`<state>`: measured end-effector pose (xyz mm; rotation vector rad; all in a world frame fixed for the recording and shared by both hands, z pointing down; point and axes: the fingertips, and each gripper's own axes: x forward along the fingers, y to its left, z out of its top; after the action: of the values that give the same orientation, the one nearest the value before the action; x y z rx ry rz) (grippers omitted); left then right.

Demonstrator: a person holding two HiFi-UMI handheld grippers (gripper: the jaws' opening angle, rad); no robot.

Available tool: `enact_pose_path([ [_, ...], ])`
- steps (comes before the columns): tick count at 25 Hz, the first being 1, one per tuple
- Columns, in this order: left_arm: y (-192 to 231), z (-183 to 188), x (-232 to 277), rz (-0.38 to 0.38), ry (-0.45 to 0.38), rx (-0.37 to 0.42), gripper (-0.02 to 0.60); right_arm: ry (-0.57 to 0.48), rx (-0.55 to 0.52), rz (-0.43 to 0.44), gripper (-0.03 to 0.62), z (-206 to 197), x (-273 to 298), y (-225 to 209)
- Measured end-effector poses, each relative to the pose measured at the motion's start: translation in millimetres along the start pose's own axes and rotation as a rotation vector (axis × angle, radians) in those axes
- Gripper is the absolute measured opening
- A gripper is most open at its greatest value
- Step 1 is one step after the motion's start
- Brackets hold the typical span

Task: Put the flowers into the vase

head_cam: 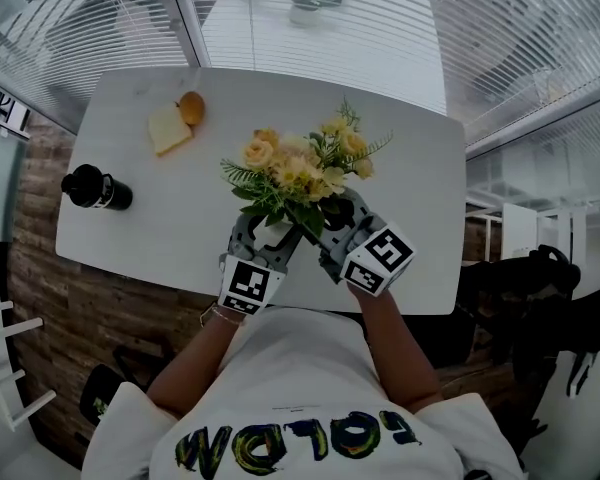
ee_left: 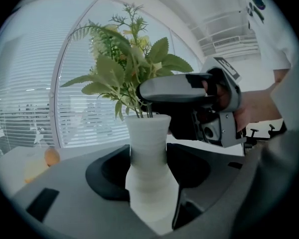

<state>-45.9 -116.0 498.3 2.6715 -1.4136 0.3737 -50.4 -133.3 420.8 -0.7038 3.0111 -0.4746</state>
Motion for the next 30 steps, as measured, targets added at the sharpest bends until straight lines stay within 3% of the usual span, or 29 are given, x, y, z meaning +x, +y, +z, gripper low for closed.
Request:
enact_pose_path([
  [14, 7, 2, 12, -0.002, -0.003, -0.016, 0.244, 0.051, -0.007, -0.048, 0.282, -11, -14, -8],
  [30, 9, 6, -6, 0.001, 0.011, -0.044, 0.247, 0.005, -0.017, -0.073, 0.282, 10, -42, -4],
])
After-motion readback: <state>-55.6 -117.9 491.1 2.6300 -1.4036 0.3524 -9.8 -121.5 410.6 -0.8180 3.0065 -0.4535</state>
